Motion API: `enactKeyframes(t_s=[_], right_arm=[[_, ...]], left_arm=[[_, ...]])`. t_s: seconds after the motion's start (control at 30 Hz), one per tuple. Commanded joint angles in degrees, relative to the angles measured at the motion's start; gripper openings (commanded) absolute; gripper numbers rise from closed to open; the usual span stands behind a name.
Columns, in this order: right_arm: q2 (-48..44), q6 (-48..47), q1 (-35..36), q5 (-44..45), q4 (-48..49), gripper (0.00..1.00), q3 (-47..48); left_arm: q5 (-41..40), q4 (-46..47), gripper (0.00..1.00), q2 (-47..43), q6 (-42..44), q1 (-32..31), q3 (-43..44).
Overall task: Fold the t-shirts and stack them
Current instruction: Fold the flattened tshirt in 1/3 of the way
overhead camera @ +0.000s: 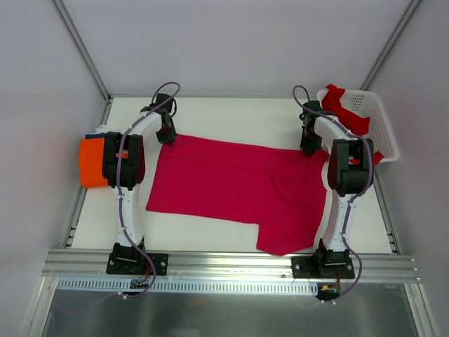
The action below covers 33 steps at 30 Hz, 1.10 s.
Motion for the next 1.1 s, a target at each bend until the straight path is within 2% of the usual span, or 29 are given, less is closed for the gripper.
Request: enactKeyframes(t_s=[0.0,0.27,0.37,0.53,0.6,0.67,0.8,1.07], right_arm=[[2.46,0.09,-0.21,-1.18,-3.06,0.01,5.98],[10.55,-0.17,-0.21,-2.85,-8.25,0.01,18.98],[14.32,-0.08,-0.38,-3.20,-9.92,0.01,25.66],[21.80,0.00,-0.56,-5.74,-14.92,0.01,41.98],[23.04,0.35,-0.65,-6.28,-15.46,0.01,43.69],[21.29,0.18,-0.73,-6.81,-13.98,0.01,40.81],[9.19,0.18,-0.73,-6.19,-5.81,0.00,27.20],[-4.02,0.09,-0.21,-9.44,-2.72,0.01,9.54]], left_arm=[[1.77,-1.92,0.00,2.23,-0.40,0.65,1.90],[2.74,-3.86,0.00,4.25,-1.27,1.88,5.07],[2.83,-4.12,0.00,4.69,-1.98,2.32,5.86],[3.09,-4.56,0.00,5.84,-3.12,2.85,7.79],[3.44,-4.91,0.00,6.10,-3.47,3.02,8.06],[3.18,-4.92,0.00,5.75,-3.47,3.02,7.89],[2.04,-4.83,0.00,5.49,-2.69,3.02,7.97],[2.83,-4.91,0.00,5.58,-2.59,3.02,7.54]])
